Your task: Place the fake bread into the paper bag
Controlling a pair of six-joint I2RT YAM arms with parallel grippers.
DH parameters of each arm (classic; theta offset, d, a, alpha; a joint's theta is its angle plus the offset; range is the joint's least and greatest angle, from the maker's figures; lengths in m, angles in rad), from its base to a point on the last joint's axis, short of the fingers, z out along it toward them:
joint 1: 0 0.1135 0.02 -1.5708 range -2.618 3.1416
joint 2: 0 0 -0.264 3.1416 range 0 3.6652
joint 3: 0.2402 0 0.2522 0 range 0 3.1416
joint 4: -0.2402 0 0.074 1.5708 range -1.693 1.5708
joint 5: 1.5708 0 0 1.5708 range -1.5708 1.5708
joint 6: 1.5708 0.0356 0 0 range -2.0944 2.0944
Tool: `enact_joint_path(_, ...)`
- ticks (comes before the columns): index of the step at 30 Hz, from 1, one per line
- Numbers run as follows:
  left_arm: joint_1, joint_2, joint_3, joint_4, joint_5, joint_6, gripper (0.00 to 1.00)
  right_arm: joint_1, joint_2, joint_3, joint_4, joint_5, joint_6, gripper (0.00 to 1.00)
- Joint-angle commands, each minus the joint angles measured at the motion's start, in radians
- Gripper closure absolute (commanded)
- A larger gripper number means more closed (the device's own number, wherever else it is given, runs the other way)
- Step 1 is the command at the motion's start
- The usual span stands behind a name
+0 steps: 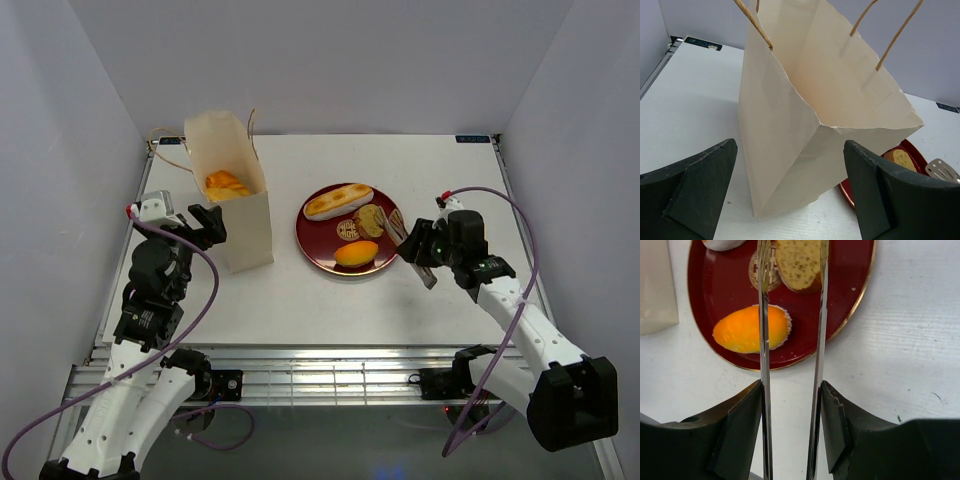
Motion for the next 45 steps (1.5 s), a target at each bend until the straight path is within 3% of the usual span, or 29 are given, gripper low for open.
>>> enact_joint_path(1,-0.005,-0.009,0.008,0.004,0.015,-0.005,0.02,-0.043,0.026,-0.034,0.083,-0.063,0.01,0.47)
enact_joint_path(31,-0.007,-0.011,0.009,0.002,0.012,-0.002,0.02,-0.082,0.198,-0.092,0.281,-0.153,0.049,0.51)
enact_joint_path(45,-0.005,-0.014,0.008,0.002,0.006,-0.002,0.02,-0.082,0.164,-0.034,0.23,-0.163,0.036,0.72)
